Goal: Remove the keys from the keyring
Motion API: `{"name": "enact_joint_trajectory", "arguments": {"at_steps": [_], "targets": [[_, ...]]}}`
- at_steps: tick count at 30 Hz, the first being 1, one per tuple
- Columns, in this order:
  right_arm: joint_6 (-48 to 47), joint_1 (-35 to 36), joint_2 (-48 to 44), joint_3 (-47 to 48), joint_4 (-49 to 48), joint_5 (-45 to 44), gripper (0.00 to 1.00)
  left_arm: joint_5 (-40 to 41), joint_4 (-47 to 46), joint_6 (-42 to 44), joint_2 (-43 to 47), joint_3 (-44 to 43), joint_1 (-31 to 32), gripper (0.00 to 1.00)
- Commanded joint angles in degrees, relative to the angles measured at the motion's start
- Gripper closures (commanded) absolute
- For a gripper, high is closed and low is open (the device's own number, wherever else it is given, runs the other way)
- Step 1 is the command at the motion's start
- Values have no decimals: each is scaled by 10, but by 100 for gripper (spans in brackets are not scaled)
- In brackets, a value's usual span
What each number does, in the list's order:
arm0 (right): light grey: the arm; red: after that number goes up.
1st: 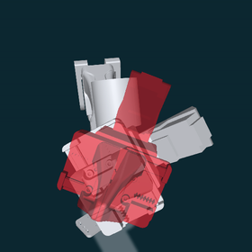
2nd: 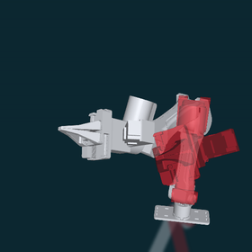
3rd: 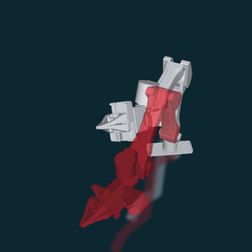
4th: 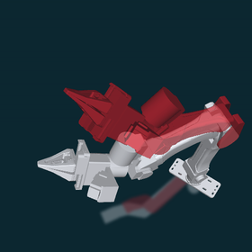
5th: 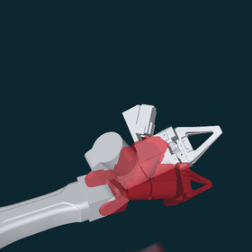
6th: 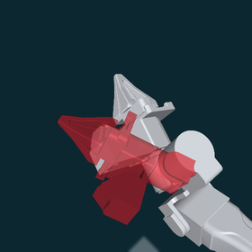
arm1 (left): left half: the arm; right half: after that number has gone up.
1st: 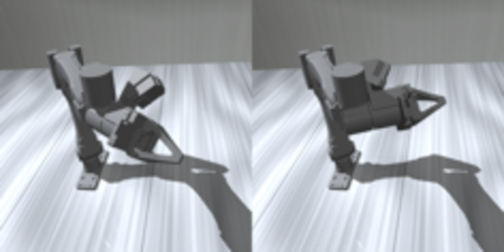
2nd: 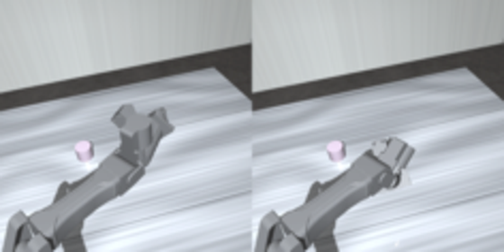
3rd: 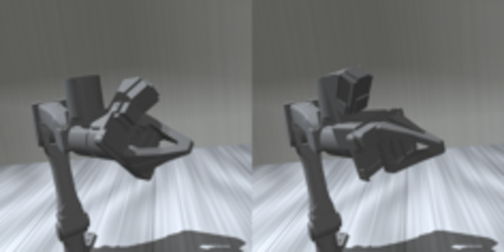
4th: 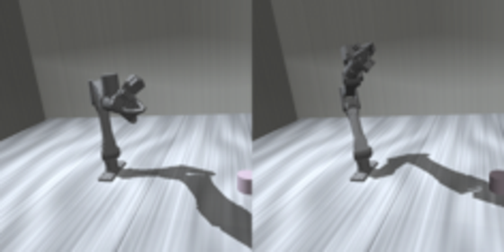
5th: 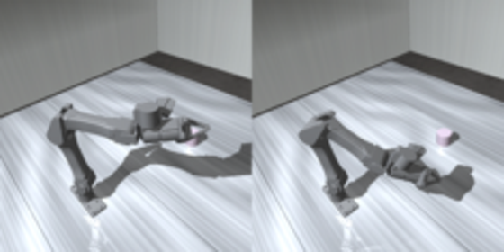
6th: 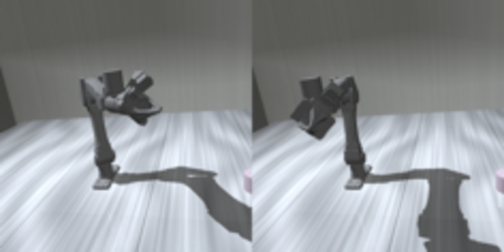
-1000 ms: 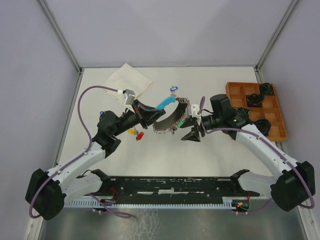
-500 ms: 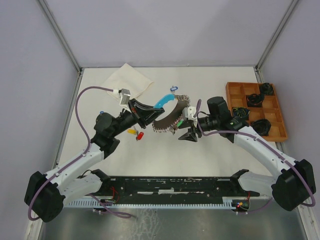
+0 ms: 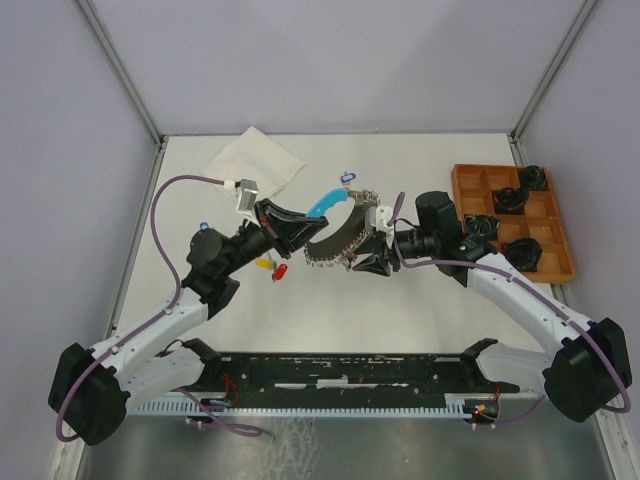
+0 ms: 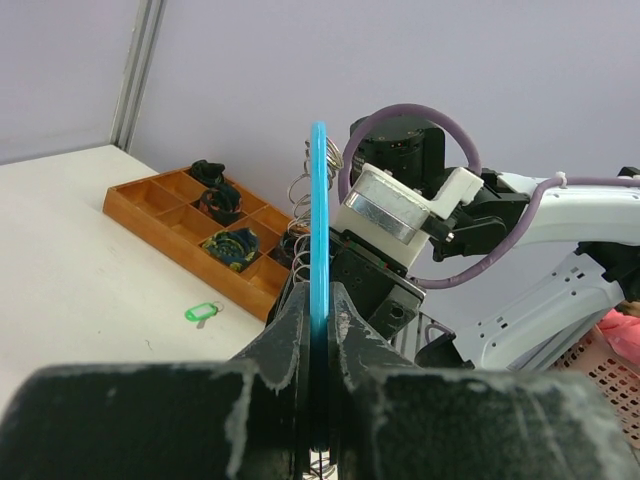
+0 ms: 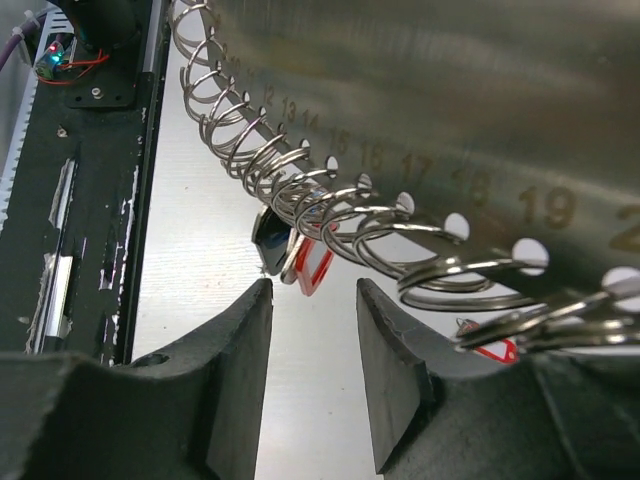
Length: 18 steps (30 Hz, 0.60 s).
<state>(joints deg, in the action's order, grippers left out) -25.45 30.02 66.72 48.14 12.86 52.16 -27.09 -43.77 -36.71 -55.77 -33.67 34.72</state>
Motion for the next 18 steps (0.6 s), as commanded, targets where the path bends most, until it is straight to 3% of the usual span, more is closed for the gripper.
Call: {"name": "enact_joint_trajectory", "arguments": {"at_steps": [1,18], "targets": [[19,3,-9,2,-30,-13,54,5,-54,-24,20,-2,-1,97],[85,3,-15,11,-56,-8,61,20,-60,-34,23,7,-2,97]]}}
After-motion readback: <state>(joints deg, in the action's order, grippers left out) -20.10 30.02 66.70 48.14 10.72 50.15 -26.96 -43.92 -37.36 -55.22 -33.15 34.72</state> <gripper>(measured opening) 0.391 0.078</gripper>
